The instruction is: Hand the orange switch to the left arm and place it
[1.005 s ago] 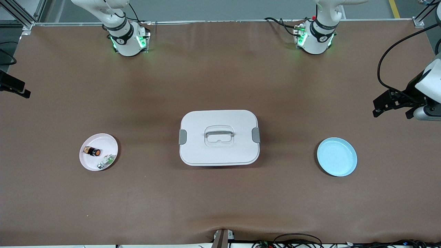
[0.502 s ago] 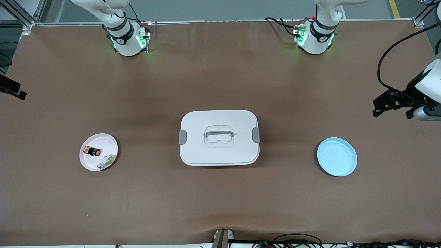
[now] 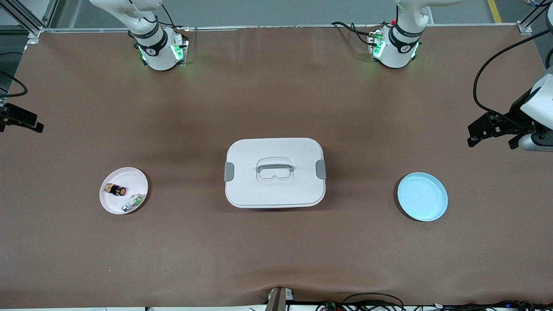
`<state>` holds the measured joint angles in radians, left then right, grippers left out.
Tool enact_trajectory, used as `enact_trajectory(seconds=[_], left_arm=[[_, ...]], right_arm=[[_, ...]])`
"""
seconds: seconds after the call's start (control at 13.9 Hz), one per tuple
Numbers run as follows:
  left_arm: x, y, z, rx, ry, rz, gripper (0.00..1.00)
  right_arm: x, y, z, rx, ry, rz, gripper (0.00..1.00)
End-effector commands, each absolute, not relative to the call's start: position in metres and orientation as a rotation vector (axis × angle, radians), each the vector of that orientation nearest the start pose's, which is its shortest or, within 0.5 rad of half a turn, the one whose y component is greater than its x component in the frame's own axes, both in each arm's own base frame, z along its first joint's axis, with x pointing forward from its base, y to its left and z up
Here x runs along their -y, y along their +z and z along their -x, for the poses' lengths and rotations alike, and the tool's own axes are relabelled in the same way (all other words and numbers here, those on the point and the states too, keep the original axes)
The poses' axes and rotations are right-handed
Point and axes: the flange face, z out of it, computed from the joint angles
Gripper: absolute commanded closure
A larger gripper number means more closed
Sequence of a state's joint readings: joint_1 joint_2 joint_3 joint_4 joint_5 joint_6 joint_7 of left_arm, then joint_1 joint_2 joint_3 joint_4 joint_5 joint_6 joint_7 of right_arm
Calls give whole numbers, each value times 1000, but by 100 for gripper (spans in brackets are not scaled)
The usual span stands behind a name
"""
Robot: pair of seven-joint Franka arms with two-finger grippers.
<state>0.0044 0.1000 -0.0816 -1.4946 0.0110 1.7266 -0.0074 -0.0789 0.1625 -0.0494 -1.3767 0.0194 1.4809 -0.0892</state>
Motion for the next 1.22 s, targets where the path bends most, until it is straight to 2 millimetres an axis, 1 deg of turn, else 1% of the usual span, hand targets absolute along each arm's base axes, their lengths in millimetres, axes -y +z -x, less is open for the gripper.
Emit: enact_trajectory(seconds=[0.0,0.07,0.14,0.22,0.43,0.65,0.72,0.93,1.08,1.15], left_arm=[[42,621,-599,-100,-201,3148,0],[42,619,-599,-100,-196,3148,0],[42,618,-599,-97,-193,3148,0],[42,618,-599,-97,-193,3148,0],[41,617,-600,-98,-191,3147,0],[40,611,-602,-102,-174,3147,0],[39,608,-604,-102,-167,3147,0],[38,605,-605,-100,-157,3146,0],[38,603,-606,-98,-152,3147,0],[38,602,-606,-98,-150,3147,0]], right_arm=[[71,594,-602,-46,123,3117,0],[78,574,-613,-60,146,3101,0],[89,564,-621,-92,102,3057,0],[107,552,-625,-123,79,3035,0],[118,520,-628,-137,73,3045,0],[132,483,-625,-263,65,3013,0],[134,471,-623,-306,68,2995,0],[137,430,-616,-331,77,2995,0],[135,411,-613,-338,83,2997,0],[134,395,-609,-345,77,2999,0]])
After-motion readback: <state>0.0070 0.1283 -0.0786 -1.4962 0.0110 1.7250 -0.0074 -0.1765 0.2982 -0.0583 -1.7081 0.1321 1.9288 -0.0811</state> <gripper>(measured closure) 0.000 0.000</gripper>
